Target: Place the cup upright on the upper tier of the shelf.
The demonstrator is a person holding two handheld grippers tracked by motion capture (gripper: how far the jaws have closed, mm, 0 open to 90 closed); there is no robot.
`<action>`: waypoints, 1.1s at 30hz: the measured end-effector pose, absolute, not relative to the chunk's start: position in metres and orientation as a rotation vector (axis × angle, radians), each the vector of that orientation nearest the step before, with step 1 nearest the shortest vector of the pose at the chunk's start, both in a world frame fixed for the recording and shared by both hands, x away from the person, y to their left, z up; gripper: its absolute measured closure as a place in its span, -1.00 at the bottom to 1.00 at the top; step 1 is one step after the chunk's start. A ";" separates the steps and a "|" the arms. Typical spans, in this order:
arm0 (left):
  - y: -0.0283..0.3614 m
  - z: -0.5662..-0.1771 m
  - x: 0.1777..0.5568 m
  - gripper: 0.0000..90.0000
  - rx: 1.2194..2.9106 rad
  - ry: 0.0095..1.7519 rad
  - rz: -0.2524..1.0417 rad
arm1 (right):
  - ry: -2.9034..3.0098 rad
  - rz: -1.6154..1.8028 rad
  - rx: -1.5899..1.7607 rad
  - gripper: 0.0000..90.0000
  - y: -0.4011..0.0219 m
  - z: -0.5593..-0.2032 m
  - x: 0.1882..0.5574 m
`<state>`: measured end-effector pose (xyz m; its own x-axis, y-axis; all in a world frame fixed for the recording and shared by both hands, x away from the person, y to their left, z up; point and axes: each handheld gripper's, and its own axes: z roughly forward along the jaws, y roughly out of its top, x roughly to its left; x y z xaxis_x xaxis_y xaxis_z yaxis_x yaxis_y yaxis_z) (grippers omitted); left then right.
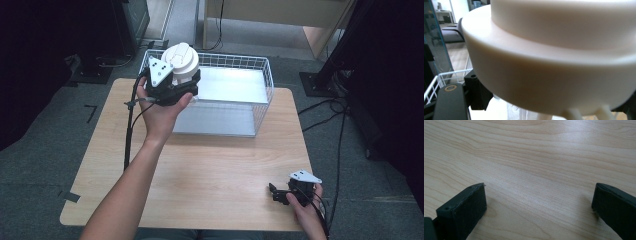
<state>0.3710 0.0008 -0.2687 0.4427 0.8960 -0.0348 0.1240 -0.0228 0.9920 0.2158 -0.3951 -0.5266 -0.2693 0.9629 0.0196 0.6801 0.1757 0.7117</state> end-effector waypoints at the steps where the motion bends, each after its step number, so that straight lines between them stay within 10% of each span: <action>1: 0.000 -0.268 0.375 -0.65 1.476 0.955 0.798 | 2.020 0.862 1.545 -1.00 -0.395 -0.527 0.216; 33: -0.024 -0.276 0.439 -0.80 1.528 1.003 0.760 | 2.025 0.868 1.546 -1.00 -0.395 -0.526 0.215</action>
<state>0.4394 -0.0238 -0.2765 0.4351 0.8990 -0.0506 0.1939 -0.0386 0.9803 0.2146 -0.3947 -0.5264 -0.2736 0.9615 0.0245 0.6810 0.1757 0.7109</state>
